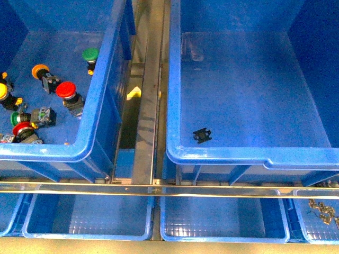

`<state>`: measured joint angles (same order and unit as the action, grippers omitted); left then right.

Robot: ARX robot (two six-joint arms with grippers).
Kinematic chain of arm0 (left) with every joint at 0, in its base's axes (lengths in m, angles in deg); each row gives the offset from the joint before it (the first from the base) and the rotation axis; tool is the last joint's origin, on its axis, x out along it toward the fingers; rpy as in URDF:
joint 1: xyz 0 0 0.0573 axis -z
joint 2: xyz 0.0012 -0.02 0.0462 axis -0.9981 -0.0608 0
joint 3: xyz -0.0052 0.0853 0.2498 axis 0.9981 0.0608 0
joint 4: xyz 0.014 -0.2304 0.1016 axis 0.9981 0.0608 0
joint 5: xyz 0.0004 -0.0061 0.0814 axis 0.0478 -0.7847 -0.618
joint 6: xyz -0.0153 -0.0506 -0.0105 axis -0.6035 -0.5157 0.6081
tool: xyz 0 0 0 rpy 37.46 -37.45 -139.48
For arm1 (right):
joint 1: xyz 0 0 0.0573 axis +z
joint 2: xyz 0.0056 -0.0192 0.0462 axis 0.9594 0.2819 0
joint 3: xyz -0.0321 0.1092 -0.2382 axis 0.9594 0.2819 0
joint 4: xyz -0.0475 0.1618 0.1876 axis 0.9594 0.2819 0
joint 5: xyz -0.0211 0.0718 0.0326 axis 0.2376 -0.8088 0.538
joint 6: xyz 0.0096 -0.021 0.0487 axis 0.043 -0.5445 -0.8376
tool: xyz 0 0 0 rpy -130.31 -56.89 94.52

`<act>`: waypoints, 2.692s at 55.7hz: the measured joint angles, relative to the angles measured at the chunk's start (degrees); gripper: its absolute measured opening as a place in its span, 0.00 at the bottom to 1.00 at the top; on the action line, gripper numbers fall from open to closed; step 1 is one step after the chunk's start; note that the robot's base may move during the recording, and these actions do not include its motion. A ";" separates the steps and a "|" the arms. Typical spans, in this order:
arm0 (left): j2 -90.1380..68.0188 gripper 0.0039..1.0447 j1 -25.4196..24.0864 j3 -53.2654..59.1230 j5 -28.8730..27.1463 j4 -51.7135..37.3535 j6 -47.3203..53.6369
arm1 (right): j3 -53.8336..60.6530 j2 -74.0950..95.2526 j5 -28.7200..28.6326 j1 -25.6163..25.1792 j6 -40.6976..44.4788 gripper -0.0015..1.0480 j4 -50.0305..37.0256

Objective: Pick red and yellow buttons and place in box

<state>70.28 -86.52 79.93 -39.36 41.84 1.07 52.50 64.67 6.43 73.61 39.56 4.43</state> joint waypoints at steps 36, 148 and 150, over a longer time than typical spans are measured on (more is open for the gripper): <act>-9.60 0.93 3.48 -6.62 -7.54 15.61 -10.64 | 0.00 0.02 0.20 0.00 0.02 0.94 0.00; -130.73 0.93 0.39 -80.46 15.54 6.45 14.58 | 0.00 0.00 0.02 0.00 0.00 0.94 0.00; -130.77 0.93 0.52 -80.61 15.56 6.45 14.36 | 0.00 0.00 0.02 0.00 0.02 0.94 0.00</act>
<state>-60.49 -86.00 -0.68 -23.80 48.29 15.43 52.50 64.67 6.45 73.61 39.58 4.43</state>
